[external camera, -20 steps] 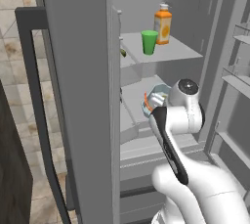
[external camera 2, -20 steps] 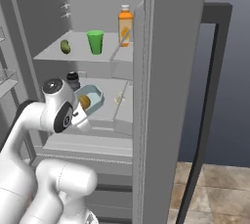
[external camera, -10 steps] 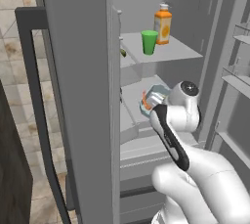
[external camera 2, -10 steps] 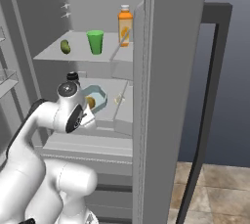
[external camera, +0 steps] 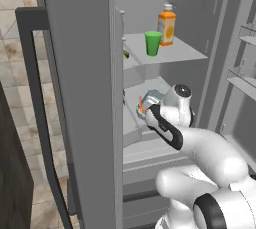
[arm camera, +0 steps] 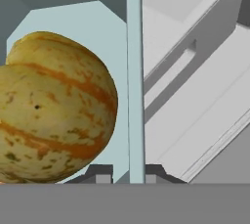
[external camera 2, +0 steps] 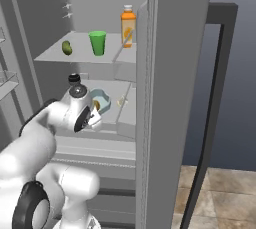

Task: Place the tupperware on the second highest shelf of the fridge. Make space for the tupperware among the existing items by rearranging them on the shelves if needed. Close the fridge door when finished.

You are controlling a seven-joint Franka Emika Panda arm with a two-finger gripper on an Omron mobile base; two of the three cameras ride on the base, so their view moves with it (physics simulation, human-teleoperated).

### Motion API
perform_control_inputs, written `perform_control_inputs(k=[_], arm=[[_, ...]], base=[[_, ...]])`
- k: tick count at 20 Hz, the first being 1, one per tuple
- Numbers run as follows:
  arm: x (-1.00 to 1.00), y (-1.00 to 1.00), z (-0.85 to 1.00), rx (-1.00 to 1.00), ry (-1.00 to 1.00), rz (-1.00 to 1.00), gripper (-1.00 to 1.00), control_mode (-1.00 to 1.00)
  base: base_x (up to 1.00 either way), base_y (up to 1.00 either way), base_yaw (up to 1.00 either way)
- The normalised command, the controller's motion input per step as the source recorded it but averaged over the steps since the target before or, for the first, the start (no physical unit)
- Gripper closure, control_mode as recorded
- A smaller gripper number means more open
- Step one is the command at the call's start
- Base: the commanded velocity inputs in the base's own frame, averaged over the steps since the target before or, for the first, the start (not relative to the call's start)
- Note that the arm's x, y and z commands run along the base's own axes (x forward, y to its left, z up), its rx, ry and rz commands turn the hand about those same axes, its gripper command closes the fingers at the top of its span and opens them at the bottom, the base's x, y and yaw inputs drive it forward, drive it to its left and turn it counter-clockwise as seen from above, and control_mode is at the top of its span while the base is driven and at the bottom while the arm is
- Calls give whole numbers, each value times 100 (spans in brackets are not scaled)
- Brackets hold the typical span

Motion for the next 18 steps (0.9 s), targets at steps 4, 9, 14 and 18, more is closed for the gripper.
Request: perform_control_inputs(k=[4, 9, 14, 18], arm=[[41, 0, -14, 1, 0, 0, 100, -100], [33, 0, -23, 0, 0, 0, 100, -100], [28, 0, -28, 0, -2, 0, 100, -100], [33, 0, -30, 0, -2, 0, 100, -100]], base=[[0, 0, 0], [0, 0, 0], [0, 0, 0], [0, 0, 0]])
